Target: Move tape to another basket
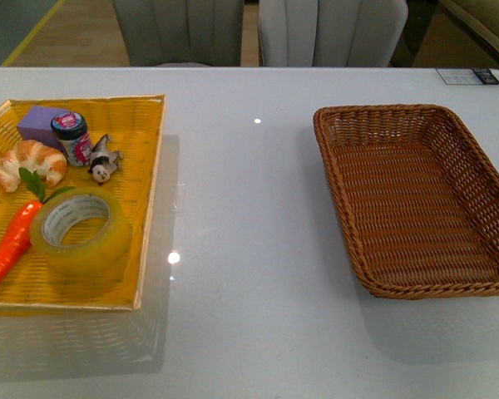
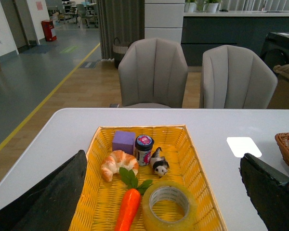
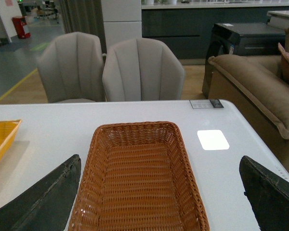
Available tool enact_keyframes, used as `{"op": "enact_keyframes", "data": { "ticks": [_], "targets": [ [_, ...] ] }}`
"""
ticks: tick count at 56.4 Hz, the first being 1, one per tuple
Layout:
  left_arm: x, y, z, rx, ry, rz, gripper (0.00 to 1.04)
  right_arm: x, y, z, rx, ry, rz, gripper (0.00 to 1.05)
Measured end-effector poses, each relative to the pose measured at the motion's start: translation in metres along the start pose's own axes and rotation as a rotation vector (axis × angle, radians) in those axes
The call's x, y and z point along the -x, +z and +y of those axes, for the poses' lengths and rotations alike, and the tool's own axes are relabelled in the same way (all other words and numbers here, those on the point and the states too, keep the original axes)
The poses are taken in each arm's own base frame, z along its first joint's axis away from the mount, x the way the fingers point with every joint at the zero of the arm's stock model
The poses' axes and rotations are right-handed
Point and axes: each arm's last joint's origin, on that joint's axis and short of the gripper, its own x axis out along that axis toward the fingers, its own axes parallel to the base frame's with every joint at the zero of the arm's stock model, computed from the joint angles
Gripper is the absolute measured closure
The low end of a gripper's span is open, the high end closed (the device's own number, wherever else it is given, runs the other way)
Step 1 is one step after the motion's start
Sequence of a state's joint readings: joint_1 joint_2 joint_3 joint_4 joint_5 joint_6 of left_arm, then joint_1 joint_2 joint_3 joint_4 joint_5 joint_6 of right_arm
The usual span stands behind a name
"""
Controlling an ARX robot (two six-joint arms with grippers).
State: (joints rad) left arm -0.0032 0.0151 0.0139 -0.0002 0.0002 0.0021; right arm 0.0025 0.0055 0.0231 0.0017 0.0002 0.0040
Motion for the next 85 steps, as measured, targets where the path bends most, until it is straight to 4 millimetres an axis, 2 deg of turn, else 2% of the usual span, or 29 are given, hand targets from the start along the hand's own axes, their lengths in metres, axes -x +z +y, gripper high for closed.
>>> {"op": "enact_keyframes", "data": {
  "ticks": [35, 36, 40, 42, 45, 52, 58, 64, 69, 75, 85],
  "targets": [
    [0.0, 0.0, 0.0, 0.0, 0.0, 0.0, 0.09, 0.0, 0.0, 0.0, 0.0, 0.0, 0.0, 0.09],
    [0.0, -0.001, 0.0, 0.0, -0.013, 0.021, 0.09, 0.0, 0.0, 0.0, 0.0, 0.0, 0.0, 0.09],
    [-0.002, 0.003, -0.001, 0.045, -0.146, 0.38, 0.09, 0.0, 0.0, 0.0, 0.0, 0.0, 0.0, 0.09],
    [-0.005, 0.004, -0.001, 0.062, -0.164, 0.477, 0.09, 0.0, 0.0, 0.0, 0.0, 0.001, 0.0, 0.09],
    [-0.02, 0.007, 0.0, 0.069, -0.165, 0.576, 0.09, 0.0, 0.0, 0.0, 0.0, 0.001, 0.0, 0.09],
    [-0.056, 0.018, 0.002, 0.027, -0.149, 0.545, 0.09, 0.0, 0.0, 0.0, 0.0, 0.001, 0.0, 0.09],
    [-0.092, 0.014, 0.001, 0.018, -0.144, 0.556, 0.09, 0.0, 0.0, 0.0, 0.0, 0.0, 0.0, 0.09],
    [-0.125, -0.003, 0.001, 0.027, -0.128, 0.625, 0.09, 0.0, 0.0, 0.0, 0.0, 0.001, 0.0, 0.09],
    [-0.149, -0.028, -0.001, 0.064, -0.101, 0.717, 0.09, 0.0, 0.0, 0.0, 0.0, 0.0, 0.0, 0.09],
    [-0.171, -0.054, -0.002, 0.105, -0.056, 0.806, 0.09, 0.0, 0.0, 0.0, 0.0, 0.001, 0.0, 0.09],
    [-0.192, -0.092, -0.001, 0.149, 0.01, 0.913, 0.09, 0.0, 0.0, 0.0, 0.0, 0.0, 0.0, 0.09]
  ]
}}
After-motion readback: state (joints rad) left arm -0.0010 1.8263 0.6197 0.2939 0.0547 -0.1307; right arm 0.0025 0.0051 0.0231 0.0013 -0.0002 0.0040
